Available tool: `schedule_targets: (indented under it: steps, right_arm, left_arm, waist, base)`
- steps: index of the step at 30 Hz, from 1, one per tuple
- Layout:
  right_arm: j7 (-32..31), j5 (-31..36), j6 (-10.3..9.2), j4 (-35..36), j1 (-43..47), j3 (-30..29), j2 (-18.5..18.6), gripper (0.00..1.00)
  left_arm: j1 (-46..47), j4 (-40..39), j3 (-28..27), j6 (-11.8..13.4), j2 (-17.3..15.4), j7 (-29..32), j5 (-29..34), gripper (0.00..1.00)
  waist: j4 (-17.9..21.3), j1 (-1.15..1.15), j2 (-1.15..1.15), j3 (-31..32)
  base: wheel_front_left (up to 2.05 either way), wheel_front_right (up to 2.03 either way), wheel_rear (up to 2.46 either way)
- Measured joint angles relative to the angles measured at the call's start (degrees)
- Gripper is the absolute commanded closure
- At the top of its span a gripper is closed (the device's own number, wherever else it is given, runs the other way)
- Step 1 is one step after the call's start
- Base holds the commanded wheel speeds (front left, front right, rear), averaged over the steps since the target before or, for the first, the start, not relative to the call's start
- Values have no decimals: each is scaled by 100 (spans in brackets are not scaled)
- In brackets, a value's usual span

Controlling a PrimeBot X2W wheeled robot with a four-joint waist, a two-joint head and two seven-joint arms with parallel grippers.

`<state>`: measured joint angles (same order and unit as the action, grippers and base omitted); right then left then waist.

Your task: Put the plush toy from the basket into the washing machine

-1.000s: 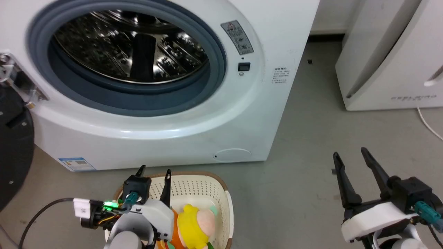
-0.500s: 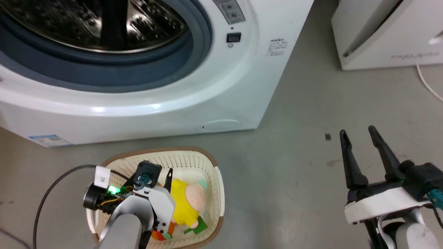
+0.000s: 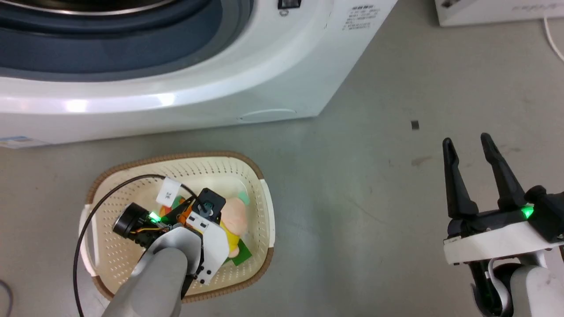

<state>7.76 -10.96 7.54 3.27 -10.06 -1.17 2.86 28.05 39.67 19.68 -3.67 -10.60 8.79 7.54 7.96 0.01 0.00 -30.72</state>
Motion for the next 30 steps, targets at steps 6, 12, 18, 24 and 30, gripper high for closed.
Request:
schedule_targets:
  steps: [6, 12, 18, 24, 30]
  right_arm:
    - [78, -135, 0, 94, -87, -15, -1, 0]
    - [145, -235, -1, 160, -202, -46, -1, 0]
    - [203, -403, 0, 247, -351, -37, -1, 0]
    - [287, -525, 0, 339, -456, -27, -1, 0]
    - [350, -680, 0, 344, -528, -62, -1, 0]
  left_arm:
    - [302, 356, 319, -54, -89, 316, 56, 0]
    - [698, 700, 572, -75, -140, 433, 37, 0]
    - [1086, 1046, 782, -64, -276, 369, 38, 0]
    - [1406, 1402, 956, 25, -377, 319, 7, 0]
    - [1767, 1740, 1133, 77, -415, 213, 10, 0]
  waist:
    - [67, 0, 0, -410]
    - [99, 0, 0, -825]
    - [135, 0, 0, -1227]
    - [203, 0, 0, -1595]
    - [256, 0, 0, -1938]
  base:
    - [0, 0, 0]
    - [0, 0, 0]
    - [0, 0, 0]
    - [0, 0, 0]
    - [0, 0, 0]
